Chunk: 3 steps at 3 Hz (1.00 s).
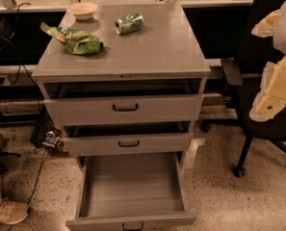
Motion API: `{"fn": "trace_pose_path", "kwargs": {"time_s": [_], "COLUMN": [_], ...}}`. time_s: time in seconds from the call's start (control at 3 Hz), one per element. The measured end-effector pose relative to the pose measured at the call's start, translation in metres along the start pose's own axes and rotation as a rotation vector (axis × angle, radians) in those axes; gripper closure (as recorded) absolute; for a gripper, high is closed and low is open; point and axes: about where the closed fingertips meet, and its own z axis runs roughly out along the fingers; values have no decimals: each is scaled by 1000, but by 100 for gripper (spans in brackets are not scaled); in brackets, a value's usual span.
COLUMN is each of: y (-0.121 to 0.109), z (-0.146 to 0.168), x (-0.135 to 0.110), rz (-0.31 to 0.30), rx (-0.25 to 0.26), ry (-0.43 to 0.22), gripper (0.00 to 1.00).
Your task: Close bottom drawer
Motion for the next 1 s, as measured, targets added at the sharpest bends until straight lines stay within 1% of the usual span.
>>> {"fn": "trace_pose_path", "kwargs": {"time_s": [0.33,0.67,1.0], "y": [0,23,89], "z": [0,36,130], "x": [0,0,-24], "rz": [0,15,20], "rx": [0,-73,-250], "ry": [0,6,-44], "gripper": [0,0,0]}}
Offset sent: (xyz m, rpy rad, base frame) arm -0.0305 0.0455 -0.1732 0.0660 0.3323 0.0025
